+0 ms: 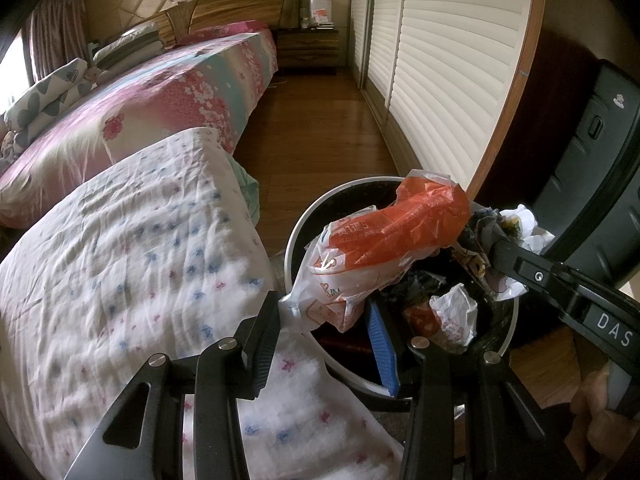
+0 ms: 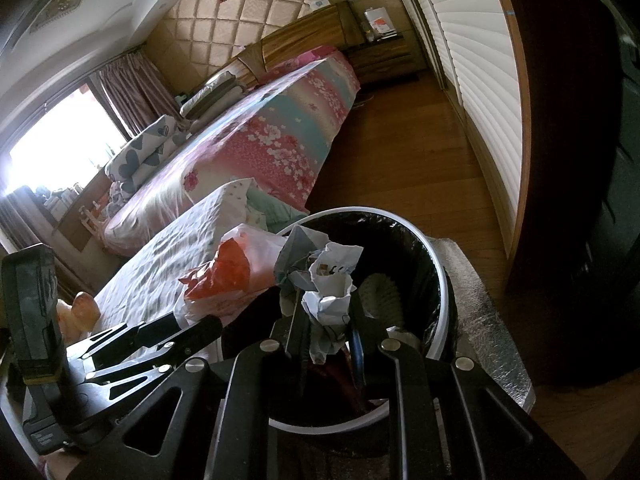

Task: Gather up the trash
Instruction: 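Hold the orange bag and white wrapper above the bin opening with both tools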

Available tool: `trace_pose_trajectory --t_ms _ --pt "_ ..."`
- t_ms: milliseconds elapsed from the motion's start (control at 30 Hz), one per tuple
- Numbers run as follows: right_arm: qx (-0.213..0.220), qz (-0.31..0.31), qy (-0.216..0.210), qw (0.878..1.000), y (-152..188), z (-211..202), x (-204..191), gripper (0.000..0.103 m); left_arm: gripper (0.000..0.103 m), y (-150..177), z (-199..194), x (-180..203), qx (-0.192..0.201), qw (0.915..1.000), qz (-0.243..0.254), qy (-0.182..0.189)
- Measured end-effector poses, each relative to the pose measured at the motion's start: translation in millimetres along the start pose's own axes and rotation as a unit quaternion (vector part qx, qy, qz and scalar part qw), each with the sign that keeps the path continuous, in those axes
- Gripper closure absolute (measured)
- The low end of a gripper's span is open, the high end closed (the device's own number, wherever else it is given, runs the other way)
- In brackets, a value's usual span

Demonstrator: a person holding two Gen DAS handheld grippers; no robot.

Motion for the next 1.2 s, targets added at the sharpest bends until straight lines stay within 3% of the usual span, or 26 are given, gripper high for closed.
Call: trace_pose_trajectory --t_ms 1200 --pt "-0.001 0.000 0.002 1.000 -1.8 2.2 0.5 0.083 0.057 -2.2 2.2 1.9 -0.002 1.0000 0.007 0.006"
Point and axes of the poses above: each gripper's, at about its wrist camera, not at the fingertips, and z roughly the way its jaws point, x to its right, y to its underside, the point moved 7 cm from there along z, roughly the way its jaws point, and after that the axes turned 4 degrees about z, right-handed, at the moved point
